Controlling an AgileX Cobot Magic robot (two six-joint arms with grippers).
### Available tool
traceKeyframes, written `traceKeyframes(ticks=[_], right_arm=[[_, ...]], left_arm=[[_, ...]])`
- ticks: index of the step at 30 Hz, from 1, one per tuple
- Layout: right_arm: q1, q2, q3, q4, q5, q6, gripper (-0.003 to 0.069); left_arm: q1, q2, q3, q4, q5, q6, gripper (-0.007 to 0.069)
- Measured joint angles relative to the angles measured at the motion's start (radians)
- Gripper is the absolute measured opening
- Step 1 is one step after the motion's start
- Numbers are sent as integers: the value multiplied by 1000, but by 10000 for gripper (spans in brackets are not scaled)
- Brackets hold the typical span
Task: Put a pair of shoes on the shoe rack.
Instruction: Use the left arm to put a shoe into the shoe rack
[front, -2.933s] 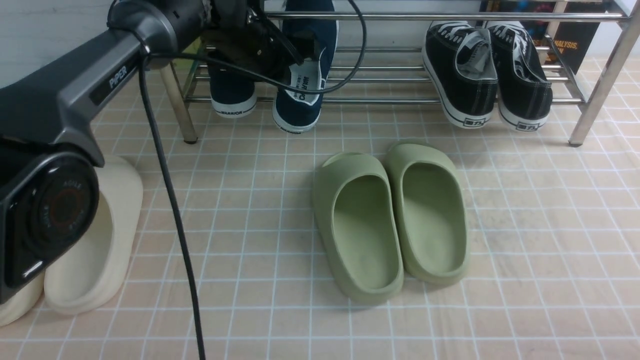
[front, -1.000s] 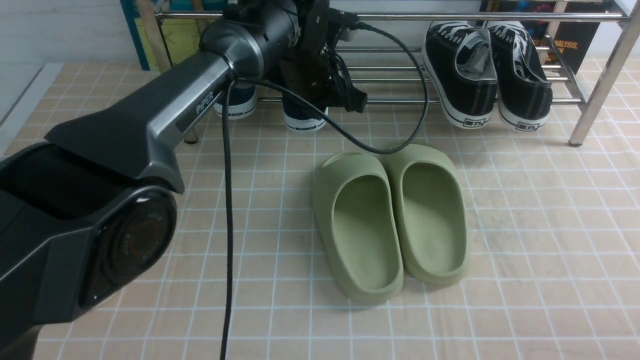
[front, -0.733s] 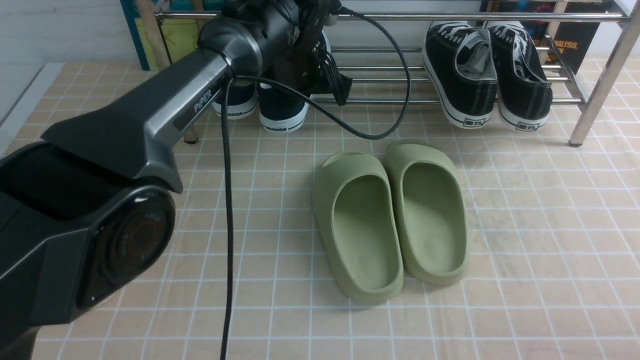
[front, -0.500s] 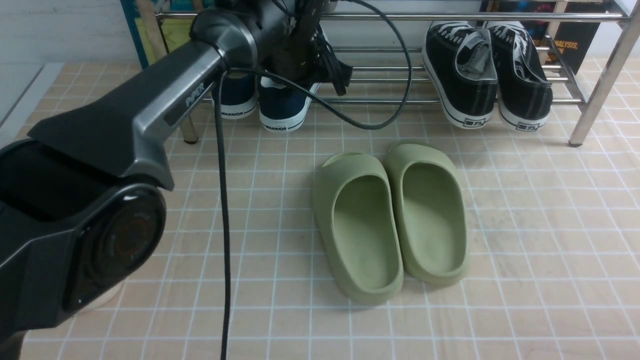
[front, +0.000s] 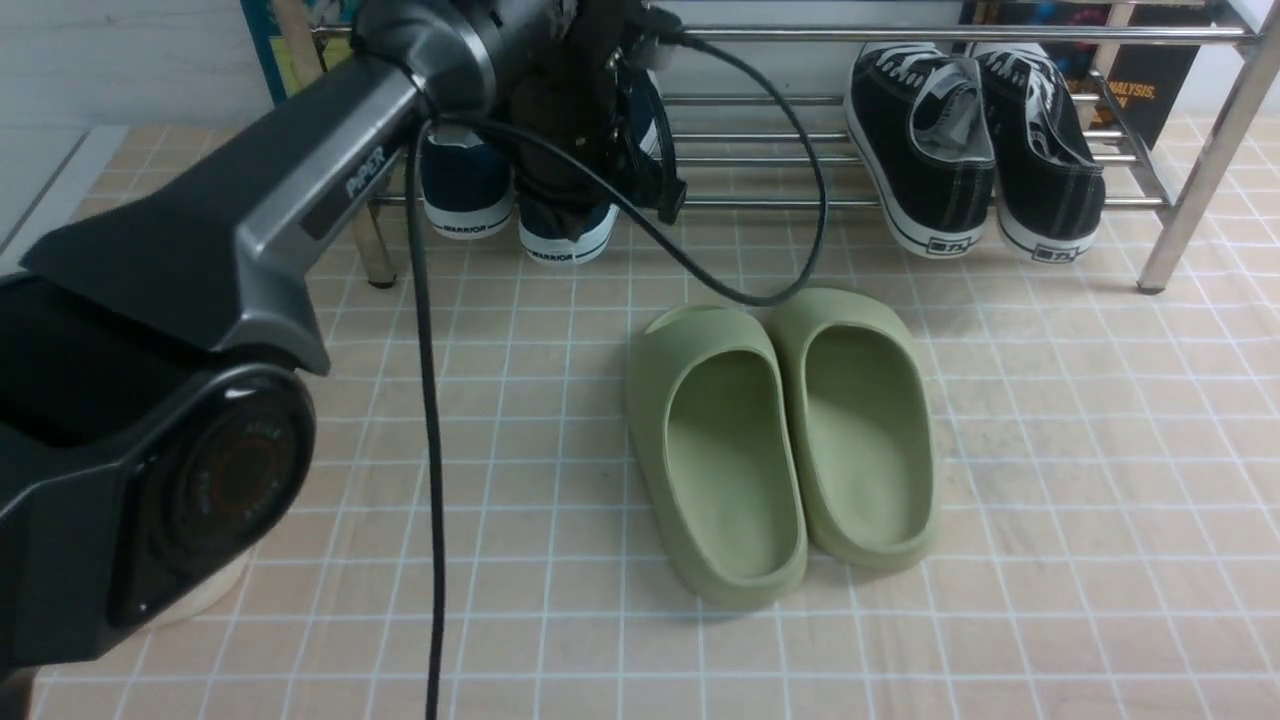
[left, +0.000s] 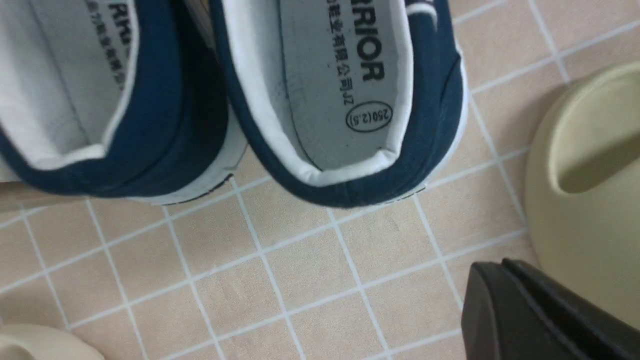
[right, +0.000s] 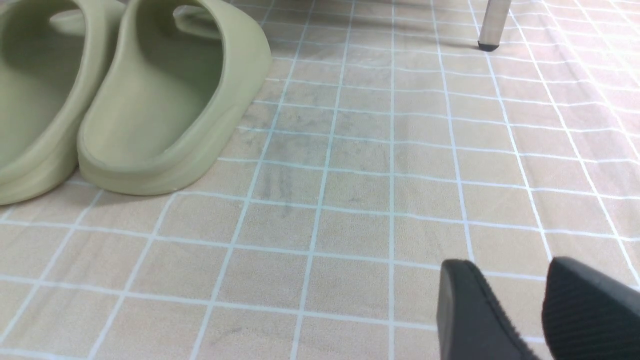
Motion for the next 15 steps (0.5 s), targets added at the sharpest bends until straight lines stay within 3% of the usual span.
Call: traceKeyframes(ticks=[6, 15], right_arm=[[0, 0, 0, 0, 0, 0, 240], [0, 0, 0, 0, 0, 0, 240]], left_arm=[[1, 70, 6, 71, -11, -47, 13], [2, 69, -6, 68, -195, -98, 16]])
